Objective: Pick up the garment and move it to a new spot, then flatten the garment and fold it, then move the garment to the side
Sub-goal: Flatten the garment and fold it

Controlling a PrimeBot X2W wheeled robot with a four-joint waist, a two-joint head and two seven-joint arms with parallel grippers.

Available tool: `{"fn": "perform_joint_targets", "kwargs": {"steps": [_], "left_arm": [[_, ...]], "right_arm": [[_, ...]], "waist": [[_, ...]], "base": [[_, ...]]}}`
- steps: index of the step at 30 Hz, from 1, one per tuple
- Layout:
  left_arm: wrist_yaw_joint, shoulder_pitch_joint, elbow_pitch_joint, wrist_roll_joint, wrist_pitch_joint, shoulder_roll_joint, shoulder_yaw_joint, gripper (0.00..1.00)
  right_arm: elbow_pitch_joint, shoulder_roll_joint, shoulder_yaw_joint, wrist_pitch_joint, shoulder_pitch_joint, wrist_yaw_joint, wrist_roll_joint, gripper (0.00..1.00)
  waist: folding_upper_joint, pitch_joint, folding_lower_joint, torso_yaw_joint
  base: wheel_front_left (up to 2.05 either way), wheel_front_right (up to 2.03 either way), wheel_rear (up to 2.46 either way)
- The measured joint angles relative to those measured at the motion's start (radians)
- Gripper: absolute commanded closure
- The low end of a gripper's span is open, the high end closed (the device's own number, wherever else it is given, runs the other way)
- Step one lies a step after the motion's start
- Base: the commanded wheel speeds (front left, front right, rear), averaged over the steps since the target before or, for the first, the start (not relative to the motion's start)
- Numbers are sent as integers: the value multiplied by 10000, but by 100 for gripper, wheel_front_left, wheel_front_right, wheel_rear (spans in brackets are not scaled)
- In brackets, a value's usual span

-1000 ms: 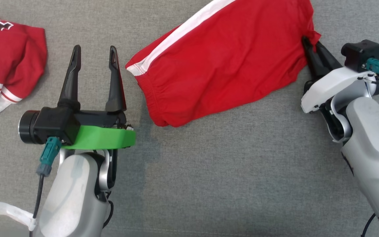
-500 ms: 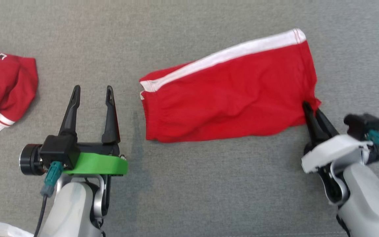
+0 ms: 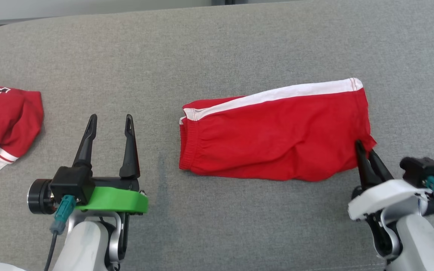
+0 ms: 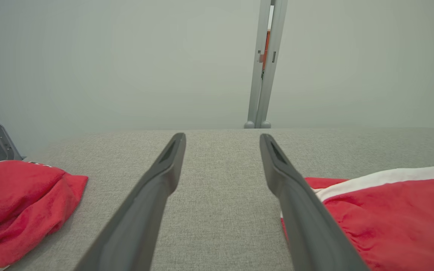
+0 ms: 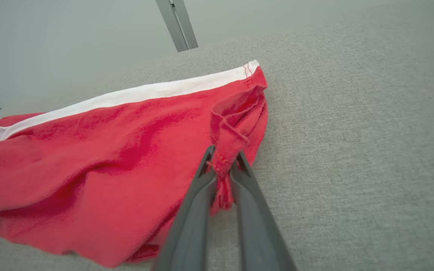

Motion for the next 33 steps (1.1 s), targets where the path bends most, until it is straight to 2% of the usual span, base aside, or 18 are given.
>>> {"fn": "perform_joint_targets", "kwargs": {"steps": [3,9,13,19,20,21,22,28,30,33], "left_arm": [[6,28,-15,-46,42,46,8,0],[35,35,-2,-71,46,71,-36,0],[31,35,52,-82,42,48,-121,0],[56,36,132,-100,-6,21,-140,0],[61,37,153,-100,-15,17,-148,0],[69,40,176,-100,-17,17,-153,0],[88,43,188,-100,-21,17,-169,0],[104,53,274,-86,-44,31,-245,0],[142,92,297,-90,-46,42,-224,0],[196,188,313,-100,-48,69,-173,0]], "right_arm": [[-738,8,499,372,-381,0,-297,100],[-1820,395,2861,1333,-1662,0,-487,100],[-1595,686,4617,1791,-2080,0,-104,100],[-493,871,6071,1829,-2087,0,520,100],[-339,882,6224,1733,-2080,0,663,95],[-224,894,6380,1632,-2077,-2,800,53],[-136,897,6500,1515,-2077,-2,830,0],[-182,805,6640,-159,-2140,0,819,0],[-366,708,6284,-527,-2194,0,761,0],[-621,500,5175,-802,-2158,0,366,0]], "waist": [[0,-90,0,3],[0,-242,0,154],[0,-309,0,338],[0,-302,0,595],[0,-289,0,612],[-1,-279,0,621],[0,-278,0,623],[0,-323,0,578],[0,-372,0,522],[0,-464,0,432]], "base": [[0,0,0],[0,0,0],[0,0,0],[0,0,0],[0,0,0],[0,0,0],[0,0,0],[0,0,0],[0,0,0],[0,0,0]]}}
